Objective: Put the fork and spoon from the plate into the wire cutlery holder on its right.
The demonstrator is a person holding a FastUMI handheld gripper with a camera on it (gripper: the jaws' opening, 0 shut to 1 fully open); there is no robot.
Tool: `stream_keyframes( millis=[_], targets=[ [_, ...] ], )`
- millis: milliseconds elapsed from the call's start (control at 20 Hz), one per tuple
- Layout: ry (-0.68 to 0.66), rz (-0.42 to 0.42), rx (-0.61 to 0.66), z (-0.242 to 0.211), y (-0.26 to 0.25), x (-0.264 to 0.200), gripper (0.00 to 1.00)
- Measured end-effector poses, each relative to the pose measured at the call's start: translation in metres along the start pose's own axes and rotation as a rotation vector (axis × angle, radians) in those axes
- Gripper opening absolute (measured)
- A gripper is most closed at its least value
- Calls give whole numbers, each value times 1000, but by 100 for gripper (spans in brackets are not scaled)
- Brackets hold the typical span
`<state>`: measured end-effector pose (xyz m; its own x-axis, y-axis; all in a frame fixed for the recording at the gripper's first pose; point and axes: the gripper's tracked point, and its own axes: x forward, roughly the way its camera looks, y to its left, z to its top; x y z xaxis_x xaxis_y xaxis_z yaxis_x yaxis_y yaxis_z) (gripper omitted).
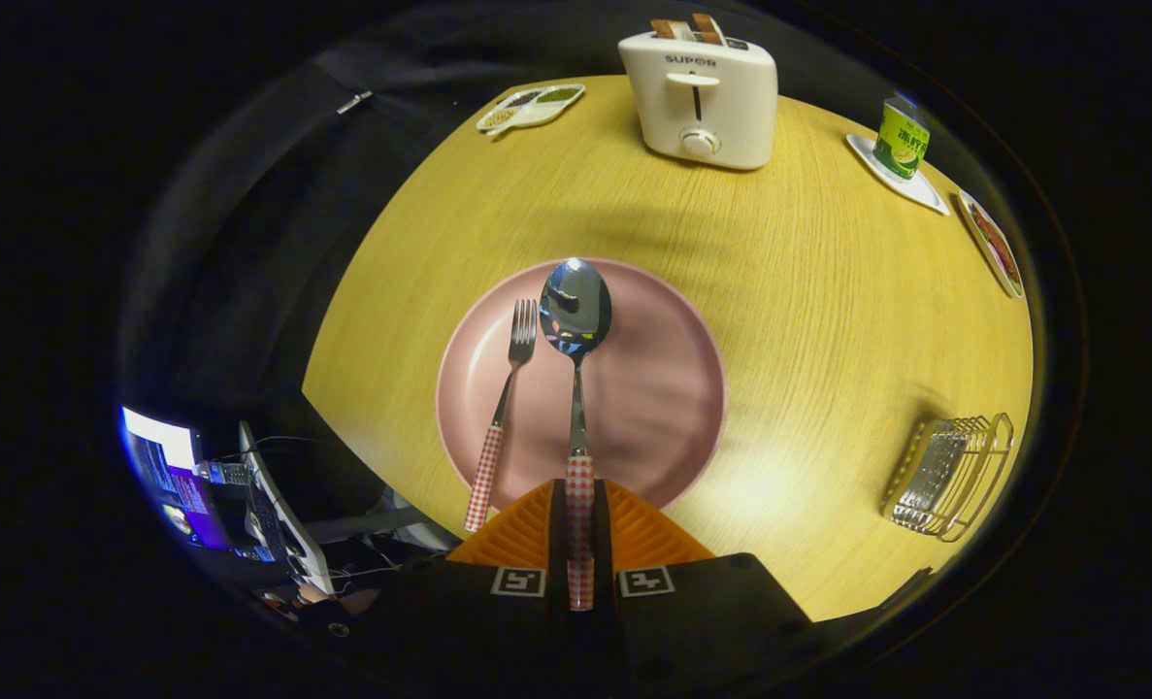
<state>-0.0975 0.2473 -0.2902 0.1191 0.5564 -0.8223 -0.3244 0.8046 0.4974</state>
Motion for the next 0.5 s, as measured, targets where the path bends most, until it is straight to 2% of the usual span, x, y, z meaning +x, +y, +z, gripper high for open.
stream_keyframes(
  millis=[300, 500],
  targets=[
    [-104, -47, -7, 23, -50, -81, 13],
    [-74, -70, 6, 5, -83, -123, 13]
  ],
)
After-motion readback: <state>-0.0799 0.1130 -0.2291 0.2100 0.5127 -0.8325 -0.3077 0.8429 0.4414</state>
